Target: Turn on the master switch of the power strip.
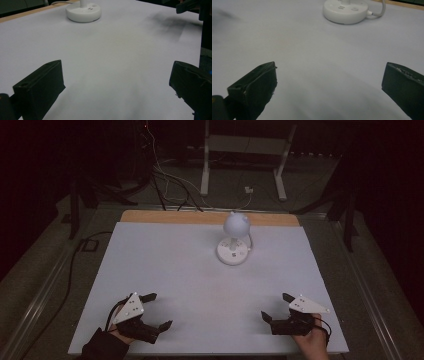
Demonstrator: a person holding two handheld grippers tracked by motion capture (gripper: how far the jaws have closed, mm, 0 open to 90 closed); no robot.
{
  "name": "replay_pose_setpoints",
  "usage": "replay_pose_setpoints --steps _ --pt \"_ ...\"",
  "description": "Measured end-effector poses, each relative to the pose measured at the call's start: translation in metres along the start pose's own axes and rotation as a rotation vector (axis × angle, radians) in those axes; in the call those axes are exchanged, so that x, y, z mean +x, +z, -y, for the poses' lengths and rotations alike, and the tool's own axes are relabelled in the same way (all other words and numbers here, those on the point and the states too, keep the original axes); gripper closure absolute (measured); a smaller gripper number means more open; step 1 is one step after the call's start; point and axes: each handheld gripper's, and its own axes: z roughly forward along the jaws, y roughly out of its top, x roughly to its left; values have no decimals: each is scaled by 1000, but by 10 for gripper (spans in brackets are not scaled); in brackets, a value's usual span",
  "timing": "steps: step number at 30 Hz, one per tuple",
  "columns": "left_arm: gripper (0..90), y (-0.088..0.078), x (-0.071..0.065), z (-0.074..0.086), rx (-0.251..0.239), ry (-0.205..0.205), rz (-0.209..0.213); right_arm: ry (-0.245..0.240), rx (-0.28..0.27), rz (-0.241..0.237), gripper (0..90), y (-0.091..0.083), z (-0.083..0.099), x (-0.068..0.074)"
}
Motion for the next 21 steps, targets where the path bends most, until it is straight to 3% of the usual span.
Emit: replay_pose_setpoints --steps 9,21 --pt "1 0 0 0 6 14 -8 5 8 -22 0 1 -11 5" --pt "1 0 -1 0 5 13 -1 -8 -39 -63 0 8 -36 7"
